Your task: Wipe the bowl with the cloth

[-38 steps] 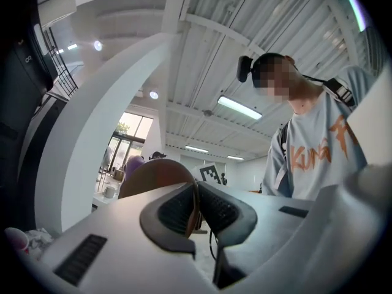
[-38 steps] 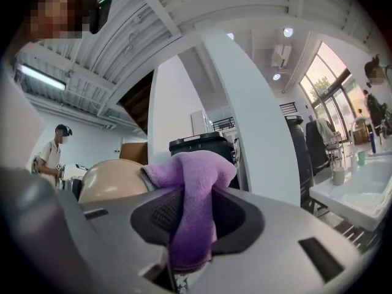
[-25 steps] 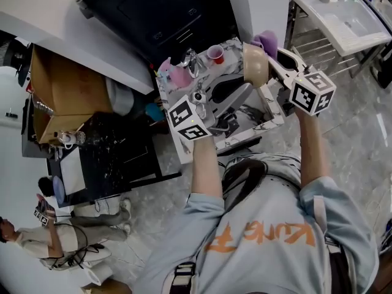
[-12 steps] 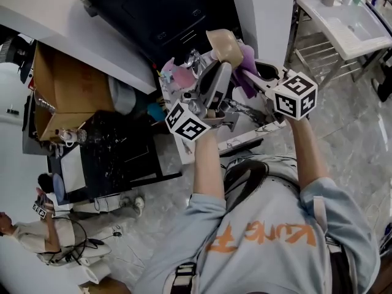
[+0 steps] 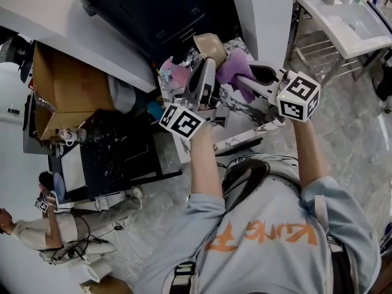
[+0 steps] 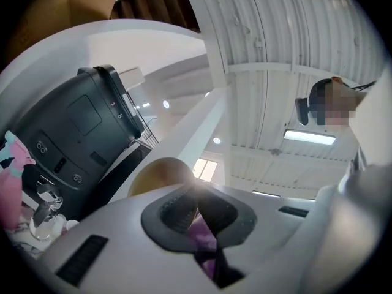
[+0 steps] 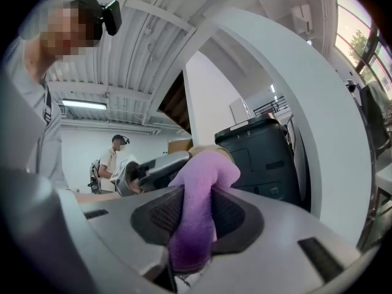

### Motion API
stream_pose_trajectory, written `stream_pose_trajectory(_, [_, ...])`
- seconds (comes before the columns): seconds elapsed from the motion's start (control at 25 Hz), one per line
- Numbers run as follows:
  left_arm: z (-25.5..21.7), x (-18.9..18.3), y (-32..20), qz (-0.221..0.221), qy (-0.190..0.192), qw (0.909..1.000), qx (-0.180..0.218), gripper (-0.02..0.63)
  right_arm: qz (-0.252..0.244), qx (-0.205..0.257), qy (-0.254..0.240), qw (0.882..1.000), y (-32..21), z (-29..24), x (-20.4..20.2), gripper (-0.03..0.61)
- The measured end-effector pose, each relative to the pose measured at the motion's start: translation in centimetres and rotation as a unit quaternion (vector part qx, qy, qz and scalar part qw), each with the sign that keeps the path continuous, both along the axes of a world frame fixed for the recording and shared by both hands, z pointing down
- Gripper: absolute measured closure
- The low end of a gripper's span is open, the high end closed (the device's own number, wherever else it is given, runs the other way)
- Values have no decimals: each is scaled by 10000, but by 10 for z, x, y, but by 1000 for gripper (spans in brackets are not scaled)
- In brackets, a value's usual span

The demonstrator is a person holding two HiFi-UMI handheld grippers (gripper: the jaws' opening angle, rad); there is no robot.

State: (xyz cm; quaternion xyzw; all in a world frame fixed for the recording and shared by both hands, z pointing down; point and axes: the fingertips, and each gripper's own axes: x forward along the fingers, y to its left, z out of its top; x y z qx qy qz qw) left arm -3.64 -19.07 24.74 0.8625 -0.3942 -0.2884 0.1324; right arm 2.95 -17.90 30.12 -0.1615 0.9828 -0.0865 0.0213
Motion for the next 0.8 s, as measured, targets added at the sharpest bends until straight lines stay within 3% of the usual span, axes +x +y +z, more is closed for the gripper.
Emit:
stream_pose_trajectory(0.2, [17,28,-4,403,-470,9980,-150,580,218,135,-463,9986,-7,-19,23,448])
stream_pose_trajectory(0.36, [21,55,0,1031,-613,9928,-24,580,562,86,-830,9949,-19,-30,51,448])
stream_pose_trajectory(0.52, [20,83,16,1835,-904,9782,350,580,680,-31,-1211,9903,-27,-35,77,446])
stream_pose_trajectory(0.8, [11,95,37,2845,-676,9529,810,580,371,-303,-2094,9767,-31,-47,103,446])
